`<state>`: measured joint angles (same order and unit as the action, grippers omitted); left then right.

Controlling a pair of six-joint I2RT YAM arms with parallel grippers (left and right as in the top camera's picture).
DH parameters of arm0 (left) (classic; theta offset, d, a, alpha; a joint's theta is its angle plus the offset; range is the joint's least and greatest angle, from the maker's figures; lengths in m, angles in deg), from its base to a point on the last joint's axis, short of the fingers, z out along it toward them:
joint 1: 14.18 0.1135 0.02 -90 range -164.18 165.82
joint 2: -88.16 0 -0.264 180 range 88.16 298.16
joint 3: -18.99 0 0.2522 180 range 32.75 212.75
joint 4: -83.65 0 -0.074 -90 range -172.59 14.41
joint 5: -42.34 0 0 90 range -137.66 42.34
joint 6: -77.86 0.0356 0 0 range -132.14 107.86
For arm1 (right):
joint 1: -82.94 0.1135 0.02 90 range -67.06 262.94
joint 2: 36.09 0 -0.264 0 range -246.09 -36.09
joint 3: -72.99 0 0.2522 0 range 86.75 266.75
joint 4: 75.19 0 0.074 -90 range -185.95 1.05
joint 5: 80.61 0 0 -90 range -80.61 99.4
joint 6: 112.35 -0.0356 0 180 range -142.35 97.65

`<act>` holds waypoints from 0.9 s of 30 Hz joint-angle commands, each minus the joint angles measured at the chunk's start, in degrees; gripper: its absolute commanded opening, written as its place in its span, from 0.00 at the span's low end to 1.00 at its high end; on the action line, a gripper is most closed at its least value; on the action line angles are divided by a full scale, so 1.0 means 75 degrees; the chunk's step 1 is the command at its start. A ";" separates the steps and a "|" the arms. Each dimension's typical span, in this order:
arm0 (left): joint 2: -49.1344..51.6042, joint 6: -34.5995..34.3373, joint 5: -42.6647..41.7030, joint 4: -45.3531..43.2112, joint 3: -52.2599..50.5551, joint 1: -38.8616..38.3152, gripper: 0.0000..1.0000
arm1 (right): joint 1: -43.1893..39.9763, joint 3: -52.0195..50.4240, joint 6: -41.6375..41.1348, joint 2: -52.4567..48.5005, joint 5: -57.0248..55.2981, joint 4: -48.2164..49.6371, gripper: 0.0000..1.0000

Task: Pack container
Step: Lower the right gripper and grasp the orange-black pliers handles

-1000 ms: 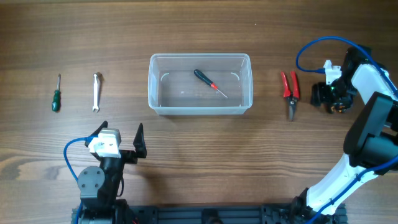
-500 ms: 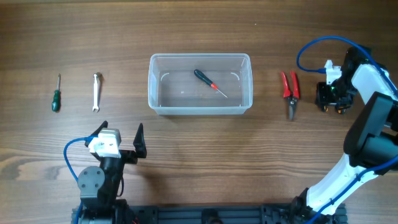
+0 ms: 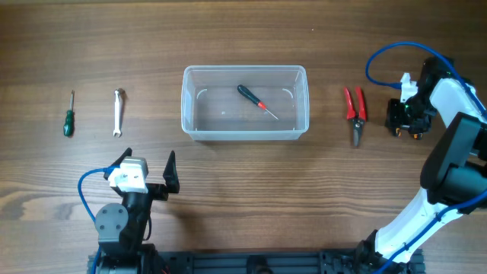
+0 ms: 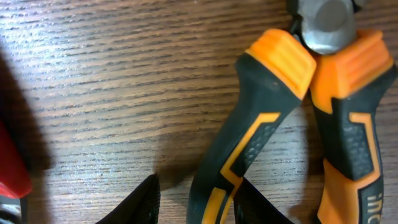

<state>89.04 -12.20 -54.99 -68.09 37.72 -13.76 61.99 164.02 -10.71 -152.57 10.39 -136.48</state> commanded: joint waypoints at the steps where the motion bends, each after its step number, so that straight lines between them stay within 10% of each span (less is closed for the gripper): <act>1: -0.0038 0.0125 -0.0070 -0.0044 -0.0070 -0.0044 1.00 | -0.0003 0.0038 -0.0842 -0.0297 -0.0131 -0.0061 0.38; 27: -0.0038 0.0125 -0.0070 -0.0044 -0.0070 -0.0044 1.00 | -0.0017 0.0041 -0.1781 -0.0297 -0.0157 0.0635 0.41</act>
<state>89.04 -12.20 -54.99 -68.09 37.72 -13.76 61.99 164.02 -23.28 -152.68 9.76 -132.35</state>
